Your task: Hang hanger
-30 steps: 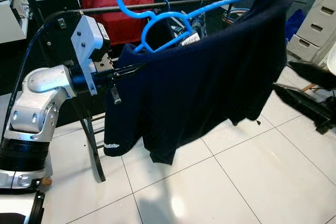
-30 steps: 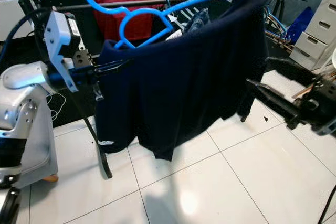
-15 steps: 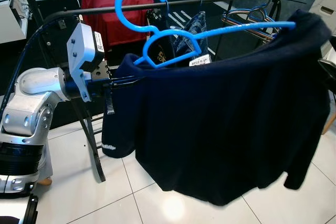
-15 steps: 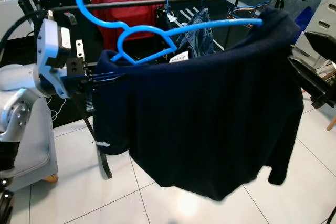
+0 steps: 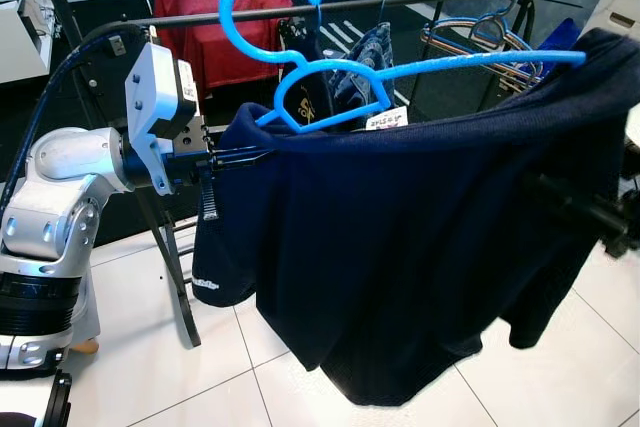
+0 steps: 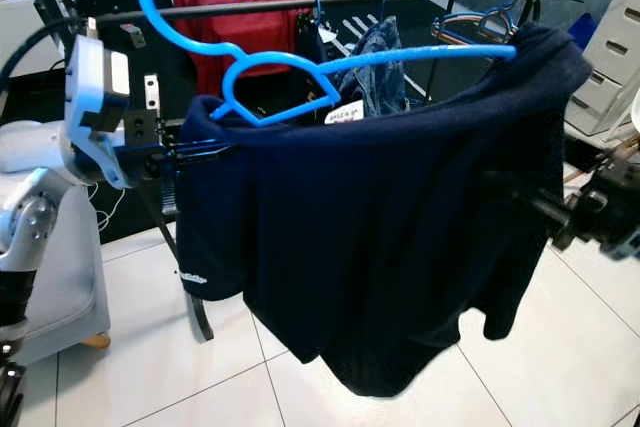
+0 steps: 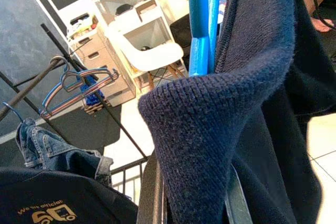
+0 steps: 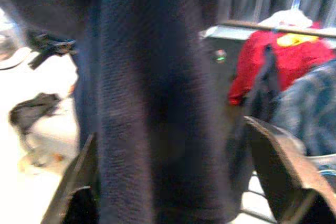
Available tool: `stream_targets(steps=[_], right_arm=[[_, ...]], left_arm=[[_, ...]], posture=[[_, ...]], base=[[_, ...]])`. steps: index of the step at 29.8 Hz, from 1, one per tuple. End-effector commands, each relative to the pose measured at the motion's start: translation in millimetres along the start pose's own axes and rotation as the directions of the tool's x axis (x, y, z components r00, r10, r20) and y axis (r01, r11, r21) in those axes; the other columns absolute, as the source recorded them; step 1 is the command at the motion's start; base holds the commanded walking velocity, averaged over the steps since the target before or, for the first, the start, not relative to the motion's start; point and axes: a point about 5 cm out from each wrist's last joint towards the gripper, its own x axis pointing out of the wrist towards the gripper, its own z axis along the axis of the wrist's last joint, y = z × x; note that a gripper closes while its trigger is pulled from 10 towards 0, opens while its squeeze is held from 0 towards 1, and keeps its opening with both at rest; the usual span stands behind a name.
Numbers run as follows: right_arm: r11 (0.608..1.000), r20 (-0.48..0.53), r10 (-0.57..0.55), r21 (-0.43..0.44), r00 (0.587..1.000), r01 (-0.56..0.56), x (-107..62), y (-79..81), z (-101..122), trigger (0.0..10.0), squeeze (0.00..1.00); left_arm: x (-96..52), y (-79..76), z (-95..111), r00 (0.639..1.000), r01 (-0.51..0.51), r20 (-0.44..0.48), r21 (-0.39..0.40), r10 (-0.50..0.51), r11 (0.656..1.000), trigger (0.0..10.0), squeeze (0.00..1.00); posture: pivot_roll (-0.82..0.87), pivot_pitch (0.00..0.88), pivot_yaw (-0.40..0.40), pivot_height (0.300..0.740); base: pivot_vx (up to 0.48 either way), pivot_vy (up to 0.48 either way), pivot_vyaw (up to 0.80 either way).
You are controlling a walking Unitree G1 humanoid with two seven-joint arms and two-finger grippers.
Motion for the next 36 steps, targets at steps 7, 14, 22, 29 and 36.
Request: stream_targets(steps=[7, 14, 22, 29, 36], right_arm=[[1.0, 0.005, -0.019, 0.007, 1.0, 0.019, 5.0, -3.6, -5, 0.0, 0.0], [0.992, 0.05, -0.122, -0.031, 0.991, 0.124, 2.7, -17.3, 4, 0.0, 0.0], [0.95, 0.13, -0.295, -0.062, 0.947, 0.305, -4.1, -36.7, 19, 0.0, 0.0], [0.917, 0.173, -0.381, -0.051, 0.908, 0.395, -9.0, -48.4, 25, 0.0, 0.0], [0.902, 0.198, -0.413, -0.043, 0.889, 0.429, -10.2, -54.4, 29, 0.0, 0.0]], left_arm=[[-1.3, 3.4, 13, 0.999, 0.003, 0.045, 0.054, -0.005, 0.999, 10.0, 0.0], [-9.2, 2.9, -5, 0.997, 0.007, -0.071, 0.065, -0.003, 0.998, 10.0, 0.0], [-39.6, 6.5, -47, 0.924, -0.005, -0.379, 0.105, 0.045, 0.994, 10.0, 0.0], [-61.1, 15.8, -66, 0.84, -0.11, -0.518, 0.135, 0.165, 0.985, 10.0, 0.0], [-70.9, 31.3, -72, 0.767, -0.299, -0.545, 0.162, 0.338, 0.94, 10.0, 0.0]], posture=[[-0.03, 0.104, -0.012, 0.74], [-0.03, 0.108, -0.009, 0.74], [-0.03, 0.111, -0.008, 0.74], [-0.03, 0.115, -0.008, 0.74], [-0.03, 0.114, -0.009, 0.74]], base=[[0.0, 0.0, 0.0], [0.0, 0.0, 0.0], [0.0, 0.0, 0.0], [0.0, 0.0, 0.0], [0.0, 0.0, 0.0]])
